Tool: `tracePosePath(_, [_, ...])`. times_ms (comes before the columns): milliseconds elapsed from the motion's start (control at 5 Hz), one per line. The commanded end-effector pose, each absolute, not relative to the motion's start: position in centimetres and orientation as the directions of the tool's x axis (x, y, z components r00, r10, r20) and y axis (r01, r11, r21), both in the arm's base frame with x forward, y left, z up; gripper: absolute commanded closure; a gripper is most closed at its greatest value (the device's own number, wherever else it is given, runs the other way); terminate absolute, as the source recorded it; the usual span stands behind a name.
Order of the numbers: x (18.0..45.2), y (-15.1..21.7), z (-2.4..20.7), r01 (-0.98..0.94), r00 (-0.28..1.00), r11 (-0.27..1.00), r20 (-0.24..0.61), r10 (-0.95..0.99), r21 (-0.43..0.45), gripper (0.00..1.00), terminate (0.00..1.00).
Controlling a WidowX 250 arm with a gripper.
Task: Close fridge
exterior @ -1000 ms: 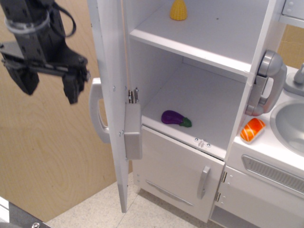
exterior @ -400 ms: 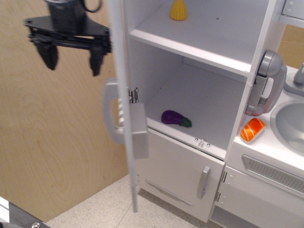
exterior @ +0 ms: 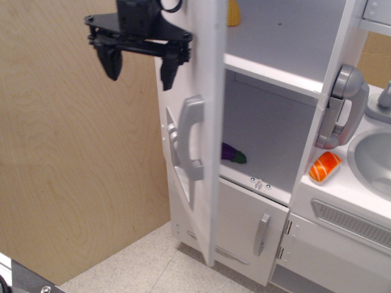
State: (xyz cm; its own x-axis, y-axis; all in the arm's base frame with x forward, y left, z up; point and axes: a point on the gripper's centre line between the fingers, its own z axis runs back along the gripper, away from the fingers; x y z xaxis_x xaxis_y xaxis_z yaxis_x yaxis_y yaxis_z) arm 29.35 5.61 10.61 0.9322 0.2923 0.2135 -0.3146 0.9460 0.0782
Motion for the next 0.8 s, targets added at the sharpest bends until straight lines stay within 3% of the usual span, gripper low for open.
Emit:
tracePosePath(0, [34.2, 5.2, 11.9, -0.345, 0.912, 0.938, 0.249, 0.327, 0.030, 0.00, 0.00])
tracePosePath(200, [36.2, 5.2, 12.0, -0.359, 0.898, 0.934, 0.275, 0.345, -0.001, 0.00, 0.00])
tracePosePath(400, [37.8, 5.1, 12.0, -0.389, 0.895, 0.921, 0.247, 0.372, 0.022, 0.00, 0.00])
tracePosePath(600, [38.5, 4.9, 10.7, -0.410, 0.905, 0.907, 0.168, 0.392, 0.093, 0.00, 0.00])
